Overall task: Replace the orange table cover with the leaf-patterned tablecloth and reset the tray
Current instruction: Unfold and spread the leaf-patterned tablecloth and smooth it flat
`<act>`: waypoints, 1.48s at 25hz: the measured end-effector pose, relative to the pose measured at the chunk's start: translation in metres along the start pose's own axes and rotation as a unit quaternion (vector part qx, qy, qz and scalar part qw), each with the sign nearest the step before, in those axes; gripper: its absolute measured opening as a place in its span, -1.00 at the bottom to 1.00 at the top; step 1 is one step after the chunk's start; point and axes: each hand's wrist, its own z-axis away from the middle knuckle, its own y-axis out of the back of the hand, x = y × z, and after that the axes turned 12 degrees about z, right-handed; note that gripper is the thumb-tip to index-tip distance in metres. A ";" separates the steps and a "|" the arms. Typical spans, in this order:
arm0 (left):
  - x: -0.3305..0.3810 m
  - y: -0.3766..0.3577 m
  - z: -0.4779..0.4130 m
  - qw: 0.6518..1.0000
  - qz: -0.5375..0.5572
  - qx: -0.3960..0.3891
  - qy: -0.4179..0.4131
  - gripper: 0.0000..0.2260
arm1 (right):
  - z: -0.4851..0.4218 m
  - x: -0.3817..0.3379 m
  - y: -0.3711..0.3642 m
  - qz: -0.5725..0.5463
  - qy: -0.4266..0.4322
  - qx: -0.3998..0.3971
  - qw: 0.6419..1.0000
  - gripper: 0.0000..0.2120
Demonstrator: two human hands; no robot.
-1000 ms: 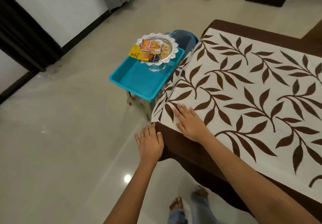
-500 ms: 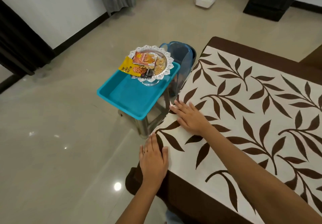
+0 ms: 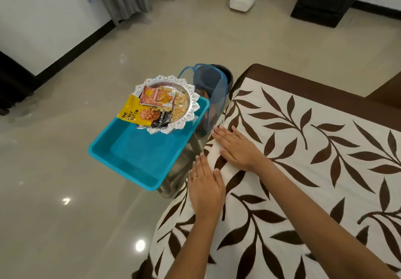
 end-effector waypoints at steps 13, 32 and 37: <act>0.011 0.001 -0.005 0.999 -0.042 -0.017 0.025 -0.40 | -0.119 0.200 0.024 0.006 -0.157 0.027 0.987 -0.45; 0.002 0.001 0.003 0.999 -0.037 0.011 -0.009 -0.51 | -0.029 0.004 0.002 -0.010 0.028 0.001 1.000 -0.39; -0.002 0.008 0.011 0.999 -0.025 0.014 -0.017 -0.52 | -0.040 0.012 0.006 0.009 0.024 -0.002 1.000 -0.34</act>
